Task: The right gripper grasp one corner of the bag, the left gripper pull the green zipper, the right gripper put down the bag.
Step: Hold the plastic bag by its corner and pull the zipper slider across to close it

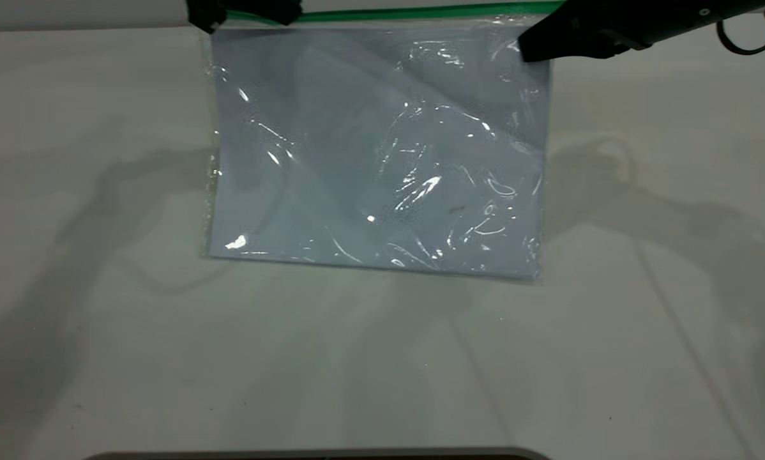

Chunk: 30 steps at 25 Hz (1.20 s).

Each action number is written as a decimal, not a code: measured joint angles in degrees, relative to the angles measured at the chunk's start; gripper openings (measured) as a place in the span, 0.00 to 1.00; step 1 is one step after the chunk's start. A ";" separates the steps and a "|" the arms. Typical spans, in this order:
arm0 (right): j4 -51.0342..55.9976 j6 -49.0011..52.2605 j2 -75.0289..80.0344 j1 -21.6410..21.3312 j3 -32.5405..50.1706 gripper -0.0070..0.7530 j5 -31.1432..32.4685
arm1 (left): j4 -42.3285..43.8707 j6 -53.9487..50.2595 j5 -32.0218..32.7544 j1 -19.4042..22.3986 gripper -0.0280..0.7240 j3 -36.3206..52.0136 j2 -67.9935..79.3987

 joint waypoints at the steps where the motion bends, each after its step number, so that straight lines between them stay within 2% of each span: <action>1: 0.00 0.39 0.00 -0.09 0.00 0.06 -0.73 | 0.18 -0.30 0.00 0.55 0.10 0.00 0.00; 8: 0.05 2.90 0.00 -0.33 0.00 0.06 -4.92 | 1.41 -3.05 0.79 3.20 0.10 0.00 0.00; 24: 0.91 2.95 0.00 -0.49 0.00 0.06 -8.81 | 6.92 -7.41 1.03 3.30 0.10 0.00 0.00; 30: 1.63 4.40 0.00 -0.54 0.00 0.12 -9.39 | 7.30 -7.86 1.03 3.30 0.17 0.00 0.00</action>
